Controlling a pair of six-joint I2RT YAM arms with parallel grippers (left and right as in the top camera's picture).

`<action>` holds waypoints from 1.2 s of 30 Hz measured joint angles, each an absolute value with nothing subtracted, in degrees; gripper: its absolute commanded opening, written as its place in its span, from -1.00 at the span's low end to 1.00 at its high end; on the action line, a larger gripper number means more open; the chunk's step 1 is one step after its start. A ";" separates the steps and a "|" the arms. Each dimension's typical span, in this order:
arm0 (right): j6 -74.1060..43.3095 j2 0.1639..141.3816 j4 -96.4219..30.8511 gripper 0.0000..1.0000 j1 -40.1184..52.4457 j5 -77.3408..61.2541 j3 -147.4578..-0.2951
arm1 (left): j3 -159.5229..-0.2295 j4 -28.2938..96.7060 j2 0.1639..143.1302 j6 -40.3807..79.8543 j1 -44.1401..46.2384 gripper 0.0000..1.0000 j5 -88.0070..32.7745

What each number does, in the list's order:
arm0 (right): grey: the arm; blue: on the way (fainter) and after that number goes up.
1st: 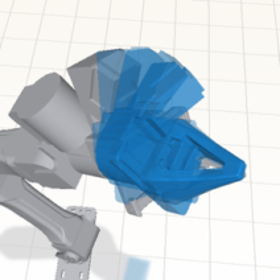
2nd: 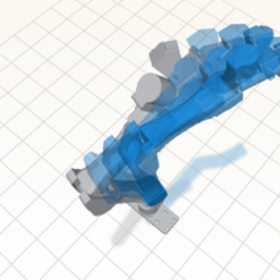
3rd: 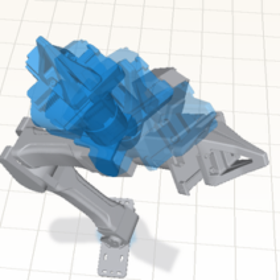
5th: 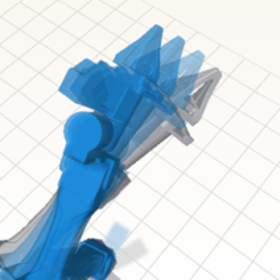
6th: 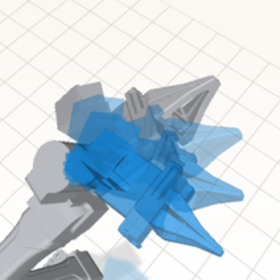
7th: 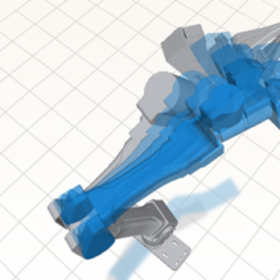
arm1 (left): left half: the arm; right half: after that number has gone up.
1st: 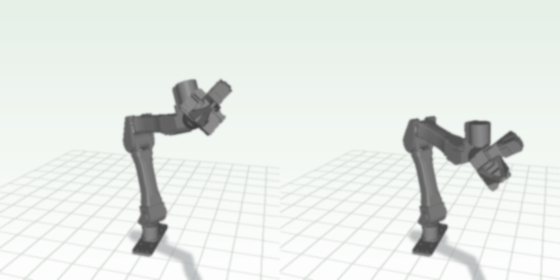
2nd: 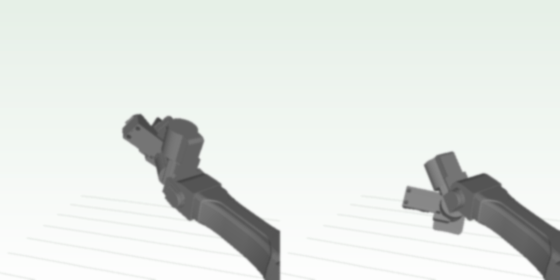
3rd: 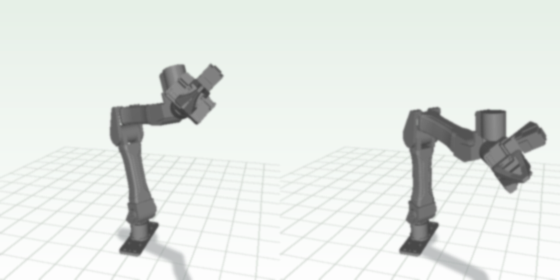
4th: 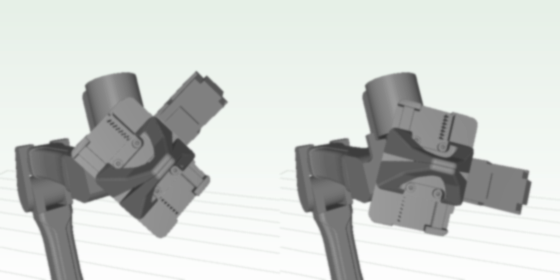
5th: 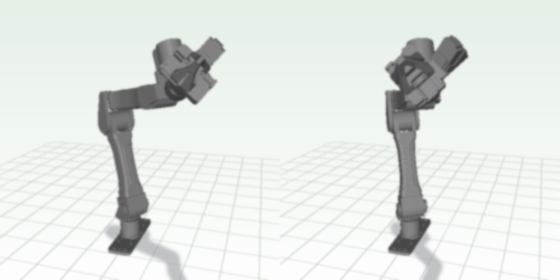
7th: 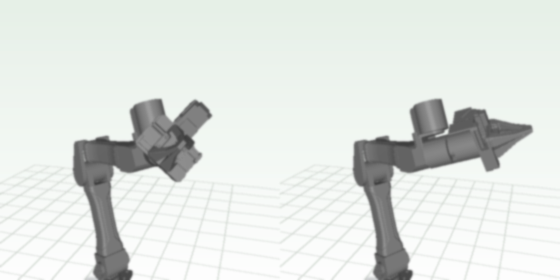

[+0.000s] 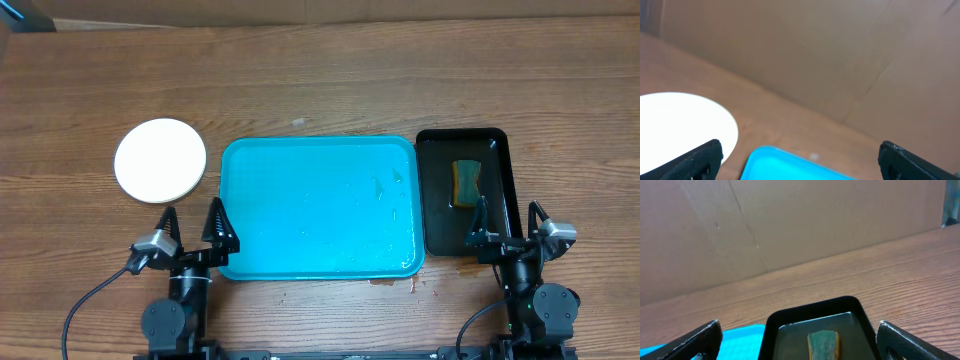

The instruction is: Clean dirty plates on tray and stack at the side

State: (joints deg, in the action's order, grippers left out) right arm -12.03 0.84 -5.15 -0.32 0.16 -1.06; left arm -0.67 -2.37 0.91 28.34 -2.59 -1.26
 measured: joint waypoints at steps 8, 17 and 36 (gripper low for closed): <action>-11.99 0.84 -5.17 1.00 -0.32 0.16 -1.06 | -0.47 4.34 0.84 15.09 -0.84 1.00 -1.48; -12.01 0.84 -5.15 1.00 -0.32 0.16 -1.06 | -0.47 4.34 0.86 2.72 -0.34 1.00 -1.48; -11.99 0.84 -5.17 1.00 -0.32 0.16 -1.06 | -0.47 4.34 0.86 1.04 -0.34 1.00 -1.48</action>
State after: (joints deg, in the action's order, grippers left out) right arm -11.99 0.84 -5.17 -0.32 0.16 -1.06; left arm -0.47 4.34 0.86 1.04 -0.34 -1.48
